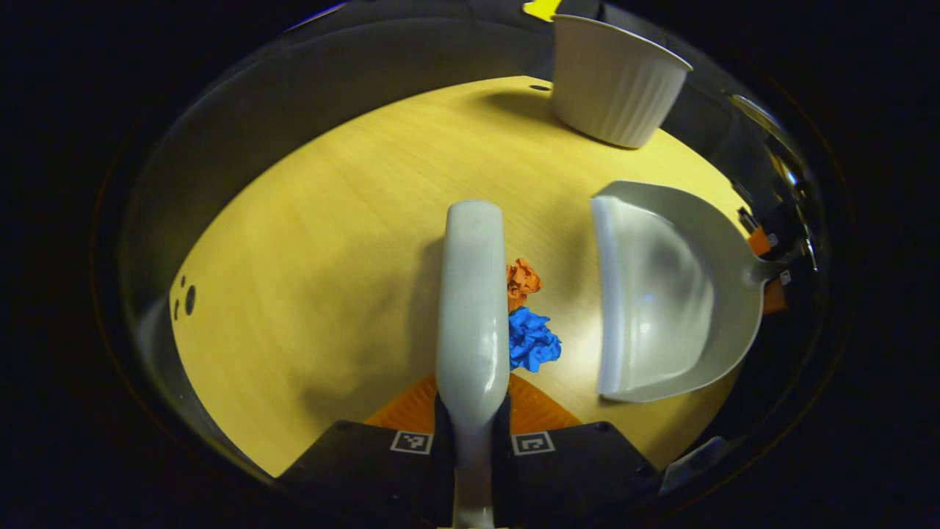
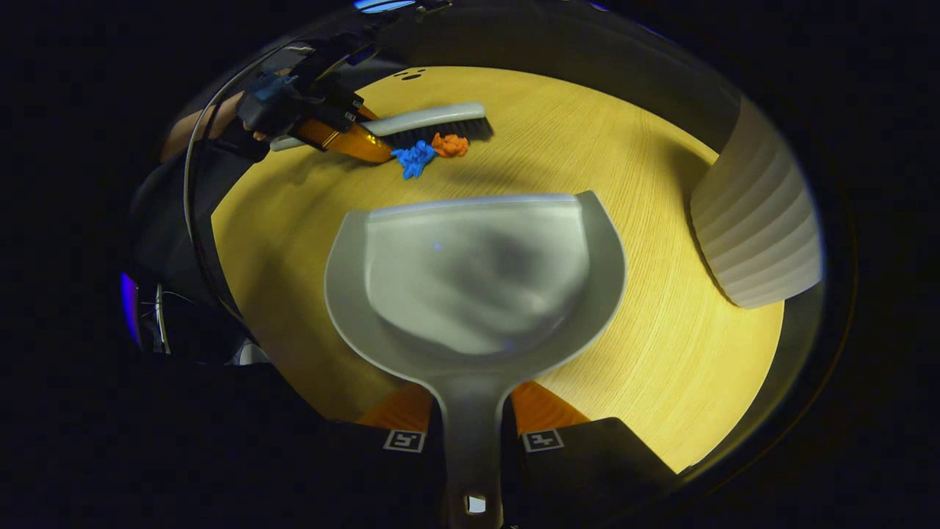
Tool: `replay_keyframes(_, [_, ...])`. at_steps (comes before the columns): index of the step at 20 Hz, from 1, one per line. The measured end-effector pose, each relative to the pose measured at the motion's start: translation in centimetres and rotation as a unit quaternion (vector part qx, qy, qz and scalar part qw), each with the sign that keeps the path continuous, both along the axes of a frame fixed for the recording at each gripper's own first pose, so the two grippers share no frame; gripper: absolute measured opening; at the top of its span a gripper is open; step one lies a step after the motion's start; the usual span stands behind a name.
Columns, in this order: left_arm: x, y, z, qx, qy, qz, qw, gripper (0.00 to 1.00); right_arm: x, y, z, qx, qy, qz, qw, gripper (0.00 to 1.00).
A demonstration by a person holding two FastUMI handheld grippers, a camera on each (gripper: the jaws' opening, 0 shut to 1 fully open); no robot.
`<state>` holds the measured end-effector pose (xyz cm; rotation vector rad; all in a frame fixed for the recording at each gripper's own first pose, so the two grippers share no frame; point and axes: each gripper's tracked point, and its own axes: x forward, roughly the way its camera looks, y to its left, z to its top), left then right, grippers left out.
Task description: Pick up the small broom and dustpan from the desktop, sweep the trash into the dustpan with the broom, and then empty the trash into the garbage bin.
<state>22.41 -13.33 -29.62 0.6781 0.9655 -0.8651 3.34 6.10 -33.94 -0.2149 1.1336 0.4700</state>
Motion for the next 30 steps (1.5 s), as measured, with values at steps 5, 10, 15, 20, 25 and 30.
replay_keyframes(5, [-6.6,-3.1,-0.6,0.002,0.060,-0.075,0.995,0.25,1.3,1.1,0.1,-0.001,-0.007,0.002,1.000,0.33])
replay_keyframes(10, [-10.1,-4.7,-0.4,-0.027,0.123,-0.043,0.991,0.27,2.4,4.2,-0.9,0.003,-0.009,0.004,1.000,0.33])
replay_keyframes(15, [-11.4,-4.1,0.3,-0.065,0.097,0.023,0.993,0.25,4.3,5.0,-1.9,0.000,-0.016,0.021,1.000,0.33])
replay_keyframes(20, [-11.9,-0.8,2.3,-0.090,0.042,0.078,0.992,0.25,4.2,4.5,-2.4,-0.002,-0.022,0.019,1.000,0.29])
replay_keyframes(25, [-13.5,3.6,3.2,-0.095,0.008,0.135,0.986,0.25,3.1,3.5,-0.8,0.009,-0.029,-0.020,0.999,0.33])
replay_keyframes(30, [-15.7,7.4,3.4,-0.101,-0.004,0.181,0.978,0.26,2.3,2.3,2.5,-0.017,-0.048,-0.041,0.998,0.33])
